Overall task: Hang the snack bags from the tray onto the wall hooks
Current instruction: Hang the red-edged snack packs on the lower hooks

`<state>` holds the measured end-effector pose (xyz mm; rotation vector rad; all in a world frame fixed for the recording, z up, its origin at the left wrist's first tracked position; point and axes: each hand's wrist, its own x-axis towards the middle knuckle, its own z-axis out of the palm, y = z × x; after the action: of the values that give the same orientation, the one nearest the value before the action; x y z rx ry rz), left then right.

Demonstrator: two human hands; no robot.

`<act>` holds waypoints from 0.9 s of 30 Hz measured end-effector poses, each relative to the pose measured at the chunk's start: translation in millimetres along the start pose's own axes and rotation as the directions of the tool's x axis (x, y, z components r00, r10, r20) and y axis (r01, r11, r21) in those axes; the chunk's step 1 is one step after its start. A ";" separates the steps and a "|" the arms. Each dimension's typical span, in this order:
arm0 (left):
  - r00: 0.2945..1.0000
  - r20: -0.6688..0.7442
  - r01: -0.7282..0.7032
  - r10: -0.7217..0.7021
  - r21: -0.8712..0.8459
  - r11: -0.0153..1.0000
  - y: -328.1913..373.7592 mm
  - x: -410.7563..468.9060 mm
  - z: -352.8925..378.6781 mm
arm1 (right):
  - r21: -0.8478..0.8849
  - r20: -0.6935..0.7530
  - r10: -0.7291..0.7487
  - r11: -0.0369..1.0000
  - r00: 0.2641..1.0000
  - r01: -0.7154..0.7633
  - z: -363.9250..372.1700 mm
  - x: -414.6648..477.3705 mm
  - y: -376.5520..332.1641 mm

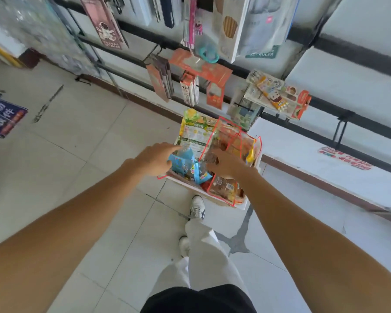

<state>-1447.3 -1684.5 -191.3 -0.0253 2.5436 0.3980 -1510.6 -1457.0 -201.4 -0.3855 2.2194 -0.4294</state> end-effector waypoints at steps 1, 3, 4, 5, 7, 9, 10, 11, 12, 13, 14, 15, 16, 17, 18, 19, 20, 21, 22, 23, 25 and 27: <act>0.999 0.028 0.016 -0.015 -0.021 1.000 -9.2 9.0 -0.1 | 0.020 0.020 0.004 1.000 1.000 -0.004 0.0 14.8 -2.4; 0.996 0.077 0.054 -0.050 -0.047 0.997 -27.2 25.0 2.7 | 0.053 0.049 0.010 0.999 0.999 -0.012 1.8 44.8 -10.1; 0.994 0.093 0.065 -0.060 -0.048 0.997 -34.6 31.7 3.7 | 0.055 0.053 0.005 0.998 0.999 -0.007 3.1 56.3 -14.5; 0.991 0.113 0.081 -0.075 -0.057 0.995 -42.4 38.2 5.4 | 0.059 0.060 -0.004 0.998 0.998 0.000 6.9 68.8 -18.9; 0.986 0.132 0.111 -0.099 -0.086 0.990 -56.0 49.0 12.8 | 0.062 0.076 -0.037 0.998 0.996 0.033 18.2 87.8 -29.3; 0.983 0.156 0.114 -0.097 -0.108 0.988 -67.4 52.9 26.4 | 0.067 0.102 -0.072 0.996 0.992 0.065 35.2 99.3 -38.7; 0.981 0.175 0.106 -0.084 -0.118 0.987 -73.0 53.9 34.4 | 0.072 0.114 -0.076 0.995 0.991 0.068 44.2 103.5 -42.4; 0.978 0.195 0.104 -0.078 -0.126 0.987 -79.0 54.7 42.5 | 0.074 0.128 -0.079 0.995 0.989 0.070 54.4 107.8 -45.3; 0.976 0.205 0.106 -0.075 -0.145 0.984 -84.5 54.9 51.1 | 0.069 0.146 -0.076 0.995 0.986 0.067 64.1 110.4 -48.4; 0.976 0.204 0.108 -0.073 -0.164 0.981 -88.9 55.2 58.1 | 0.057 0.160 -0.072 0.996 0.985 0.064 74.4 112.7 -50.2; 0.980 0.191 0.098 -0.063 -0.175 0.980 -93.2 56.7 65.0 | 0.029 0.157 -0.057 0.998 0.986 0.054 83.9 114.9 -51.5; 0.983 0.178 0.084 -0.052 -0.178 0.980 -96.4 58.6 70.2 | -0.012 0.132 -0.035 0.999 0.991 0.037 93.9 117.9 -51.5; 0.986 0.164 0.070 -0.041 -0.176 0.982 -99.2 59.9 75.3 | -0.056 0.094 -0.008 0.998 0.996 0.014 102.5 119.4 -52.2; 0.988 0.153 0.059 -0.032 -0.174 0.983 -103.5 61.4 81.1 | -0.091 0.044 0.010 0.996 0.999 -0.006 109.6 120.2 -53.3; 0.989 0.147 0.044 -0.018 -0.175 0.983 -108.6 63.6 87.0 | -0.115 0.006 0.026 0.993 1.000 -0.026 115.4 121.8 -55.3; 0.989 0.149 0.028 0.000 -0.185 0.982 -112.8 64.5 92.1 | -0.131 -0.025 0.037 0.991 0.999 -0.040 120.4 122.5 -57.6; 0.988 0.151 0.012 0.018 -0.195 0.981 -117.4 66.5 97.3 | -0.147 -0.056 0.049 0.988 0.997 -0.057 125.8 123.7 -59.8; 0.989 0.141 -0.007 0.036 -0.201 0.980 -122.7 70.0 101.1 | -0.167 -0.098 0.057 0.983 0.994 -0.072 131.2 126.5 -61.3; 0.991 0.126 -0.021 0.049 -0.212 0.977 -127.5 73.5 103.0 | -0.172 -0.132 0.067 0.981 0.989 -0.090 136.0 128.7 -63.1; 0.993 0.108 -0.030 0.057 -0.234 0.972 -131.1 75.9 102.6 | -0.156 -0.158 0.079 0.982 0.984 -0.104 139.7 129.9 -64.8; 0.995 0.064 -0.060 0.082 -0.290 0.955 -134.7 77.4 97.3 | -0.079 -0.201 0.118 0.988 0.973 -0.136 144.4 128.8 -67.2; 0.994 0.037 -0.080 0.098 -0.341 0.937 -137.8 72.1 89.4 | 0.001 -0.213 0.158 0.987 0.964 -0.161 144.1 121.2 -68.5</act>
<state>-1447.0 -1785.9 -339.2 -0.0277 2.4000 0.8583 -1464.0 -1593.3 -340.7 -0.1725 2.4417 -0.3803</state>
